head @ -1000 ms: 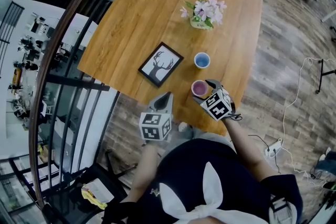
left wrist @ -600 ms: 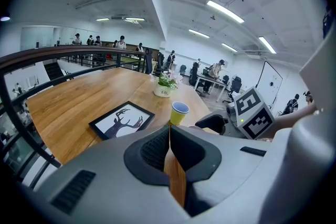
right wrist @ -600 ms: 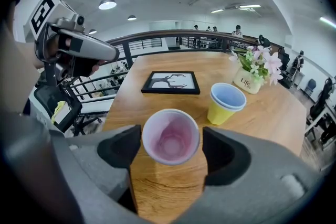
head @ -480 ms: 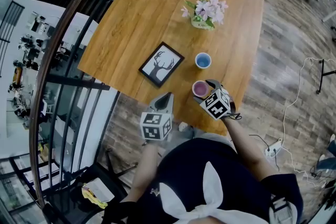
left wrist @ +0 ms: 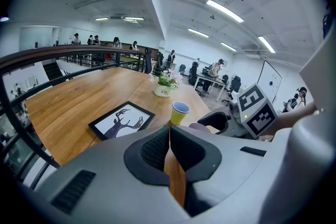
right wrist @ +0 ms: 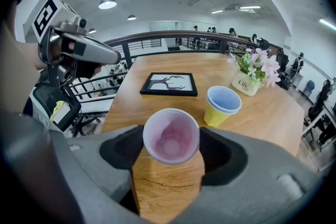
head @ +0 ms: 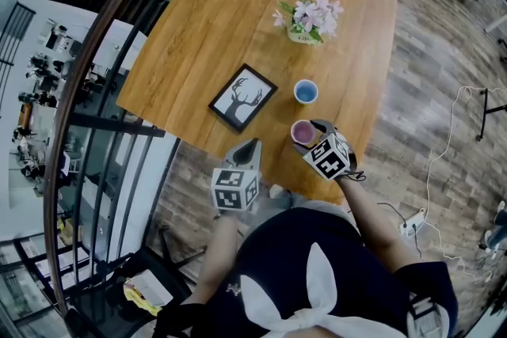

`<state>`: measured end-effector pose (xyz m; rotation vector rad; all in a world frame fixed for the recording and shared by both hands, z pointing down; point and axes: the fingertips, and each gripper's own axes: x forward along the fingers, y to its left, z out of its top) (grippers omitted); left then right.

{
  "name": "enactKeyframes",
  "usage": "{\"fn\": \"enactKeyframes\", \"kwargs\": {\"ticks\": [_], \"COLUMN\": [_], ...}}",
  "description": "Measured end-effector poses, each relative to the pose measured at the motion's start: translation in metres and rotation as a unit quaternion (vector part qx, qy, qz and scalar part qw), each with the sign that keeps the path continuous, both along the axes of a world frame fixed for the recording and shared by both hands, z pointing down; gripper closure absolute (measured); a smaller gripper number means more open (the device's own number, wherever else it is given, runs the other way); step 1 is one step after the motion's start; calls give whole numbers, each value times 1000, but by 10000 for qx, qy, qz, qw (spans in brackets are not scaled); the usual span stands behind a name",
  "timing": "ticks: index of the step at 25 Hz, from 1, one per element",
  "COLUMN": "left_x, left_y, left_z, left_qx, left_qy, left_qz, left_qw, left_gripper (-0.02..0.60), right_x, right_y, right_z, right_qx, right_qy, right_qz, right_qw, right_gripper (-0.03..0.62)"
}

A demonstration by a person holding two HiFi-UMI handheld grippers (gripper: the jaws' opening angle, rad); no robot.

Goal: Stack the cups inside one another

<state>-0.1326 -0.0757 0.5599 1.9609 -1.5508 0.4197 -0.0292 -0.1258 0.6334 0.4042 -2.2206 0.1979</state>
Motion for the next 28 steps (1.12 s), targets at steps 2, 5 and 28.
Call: {"fn": "enactKeyframes", "kwargs": {"ticks": [2,5,28], "left_x": [0,0,-1], "left_y": [0,-1,-8], "left_z": [0,-2,-16], "left_qx": [5,23,220], "left_qy": [0,2,7], "left_qz": [10,13,82], "left_qw": [10000,10000,9997], "left_gripper": [558,558,558], "right_x": [0,0,3], "right_y": [-3,-11,1], "right_z": [-9,-27,-119], "right_qx": [70,193,358], "right_qy": [-43,-142,-958], "right_qz": [31,82,247], "right_qw": [10000,9997,9945], "right_gripper": [264,264,264]}}
